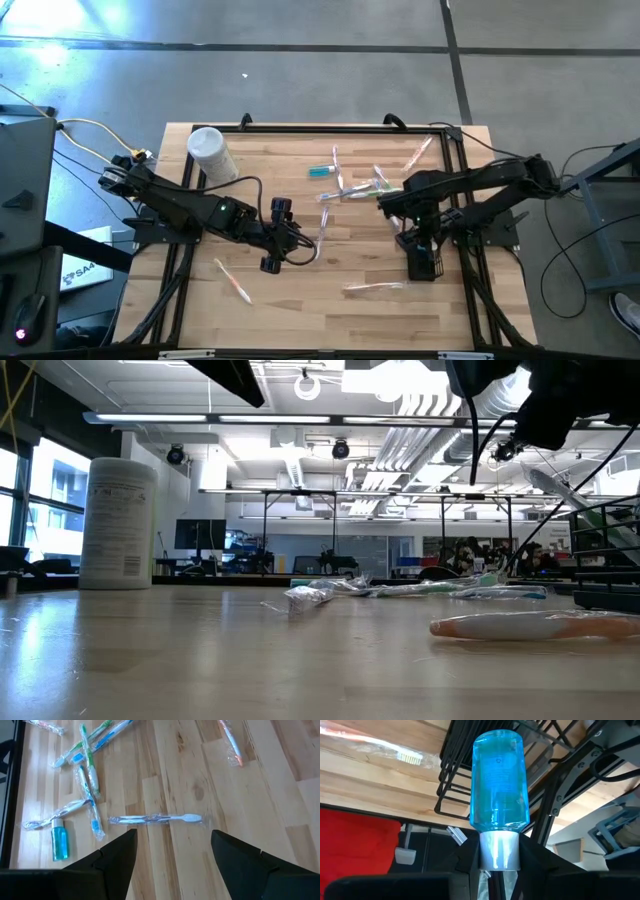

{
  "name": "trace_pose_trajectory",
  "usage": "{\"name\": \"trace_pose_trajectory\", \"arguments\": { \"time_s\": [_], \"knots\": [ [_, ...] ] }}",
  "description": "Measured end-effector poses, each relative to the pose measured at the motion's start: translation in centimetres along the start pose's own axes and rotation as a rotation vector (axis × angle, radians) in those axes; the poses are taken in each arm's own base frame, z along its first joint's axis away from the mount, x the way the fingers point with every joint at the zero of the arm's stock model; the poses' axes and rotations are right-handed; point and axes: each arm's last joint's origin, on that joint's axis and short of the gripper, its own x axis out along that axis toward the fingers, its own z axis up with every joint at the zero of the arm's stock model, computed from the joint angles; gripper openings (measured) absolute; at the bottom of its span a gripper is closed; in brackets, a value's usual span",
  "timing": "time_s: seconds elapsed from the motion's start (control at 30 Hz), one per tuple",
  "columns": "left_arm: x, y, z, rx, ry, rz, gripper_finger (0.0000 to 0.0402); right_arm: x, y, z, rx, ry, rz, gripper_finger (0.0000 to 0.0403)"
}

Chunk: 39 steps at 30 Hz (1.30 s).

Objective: Pick & Place toothbrushing station
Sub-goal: Put the bottom blue mouthwash bottle into the black mesh organizer

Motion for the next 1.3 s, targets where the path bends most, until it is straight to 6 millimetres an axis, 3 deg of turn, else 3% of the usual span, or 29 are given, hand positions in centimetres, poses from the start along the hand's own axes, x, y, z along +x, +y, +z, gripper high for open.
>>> {"name": "trace_pose_trajectory", "arguments": {
  "time_s": [0.43, 0.83, 1.3],
  "knots": [
    [1.0, -0.3, -1.1, 0.01, 0.034, 0.001, 0.025, -0.1, -0.1, 0.2, 0.011, -0.029, -0.012, 0.0087],
    [1.1, -0.4, -1.0, 0.009, 0.023, 0.0, 0.025, 1.6, -0.3, 1.1, 0.012, 0.008, -0.007, 0.0087],
    [1.1, -0.4, -1.0, 0.006, 0.016, 0.001, 0.025, 1.6, 0.0, 1.3, 0.006, -0.006, 0.016, 0.0087]
  ]
}}
